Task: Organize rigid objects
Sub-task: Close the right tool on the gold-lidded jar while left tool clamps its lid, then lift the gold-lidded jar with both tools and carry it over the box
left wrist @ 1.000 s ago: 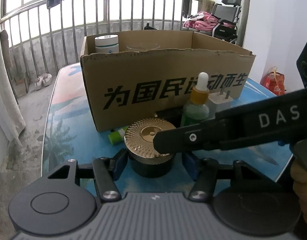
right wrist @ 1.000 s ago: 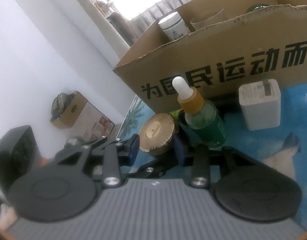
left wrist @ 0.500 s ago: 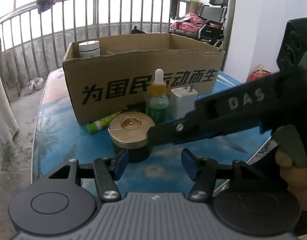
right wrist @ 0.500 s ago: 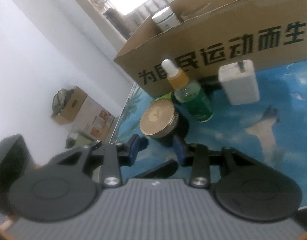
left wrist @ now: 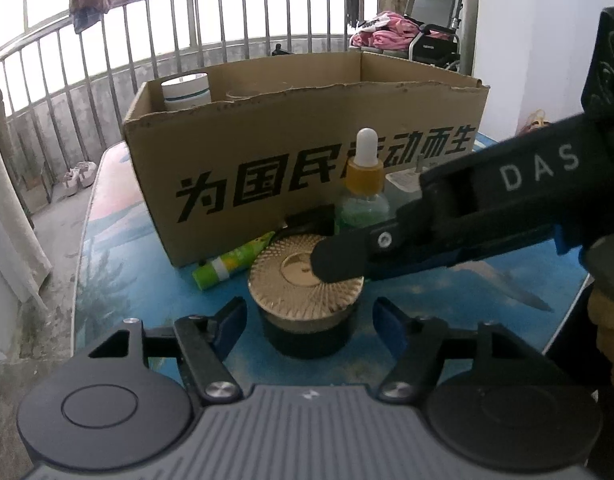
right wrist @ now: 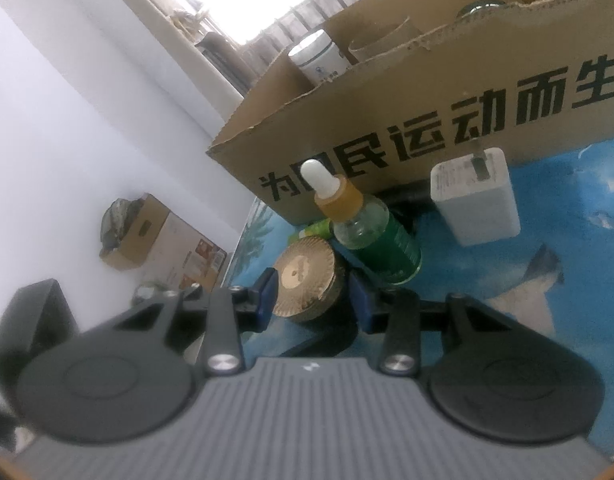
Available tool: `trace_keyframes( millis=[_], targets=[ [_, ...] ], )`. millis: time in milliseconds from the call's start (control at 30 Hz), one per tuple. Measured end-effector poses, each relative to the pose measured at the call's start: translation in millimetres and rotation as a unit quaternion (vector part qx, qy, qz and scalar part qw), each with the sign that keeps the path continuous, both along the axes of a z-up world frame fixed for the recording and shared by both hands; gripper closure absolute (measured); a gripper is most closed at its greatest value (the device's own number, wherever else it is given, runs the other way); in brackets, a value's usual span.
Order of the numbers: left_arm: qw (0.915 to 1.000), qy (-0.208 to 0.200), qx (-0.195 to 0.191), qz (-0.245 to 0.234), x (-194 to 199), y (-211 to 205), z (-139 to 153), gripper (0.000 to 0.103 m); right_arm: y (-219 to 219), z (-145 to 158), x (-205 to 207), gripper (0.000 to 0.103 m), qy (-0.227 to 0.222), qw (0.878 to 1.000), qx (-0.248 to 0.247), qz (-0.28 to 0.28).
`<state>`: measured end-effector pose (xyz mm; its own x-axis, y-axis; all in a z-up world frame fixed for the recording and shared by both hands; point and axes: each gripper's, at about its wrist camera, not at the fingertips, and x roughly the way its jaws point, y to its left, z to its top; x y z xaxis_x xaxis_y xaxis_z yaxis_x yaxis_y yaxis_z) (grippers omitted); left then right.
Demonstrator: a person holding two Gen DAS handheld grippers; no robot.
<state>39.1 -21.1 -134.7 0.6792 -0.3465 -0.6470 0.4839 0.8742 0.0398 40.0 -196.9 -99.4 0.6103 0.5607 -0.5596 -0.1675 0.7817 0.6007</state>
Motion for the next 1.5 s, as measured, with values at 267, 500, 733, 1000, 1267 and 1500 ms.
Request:
trace_keyframes(
  millis=[267,500,733,1000,1267,1500],
  targets=[
    [1.0000,0.001,-0.002,0.001,7,-5,-4,0.038,5,-13,12,0.061,0.012,1.000,0.010,0.002],
    [0.9999,0.007,0.000,0.011,6,-11,-2,0.041,10,-11,14,0.060,0.023,1.000,0.004,0.003],
    [0.9998,0.015,0.001,0.014,-2,-18,-1,0.042,7,-10,7,0.060,0.032,0.999,0.002,0.001],
    [0.9997,0.023,0.005,0.011,-18,-27,1,0.043,-3,-9,-7,0.059,0.041,0.999,0.002,0.000],
    [0.9996,0.026,0.009,0.007,-32,-38,2,0.043,-11,-8,-26,0.058,0.044,0.999,-0.001,-0.005],
    [0.9995,0.030,0.009,0.006,-40,-41,2,0.043,-16,-6,-37,0.057,0.046,0.999,-0.004,-0.005]
  ],
)
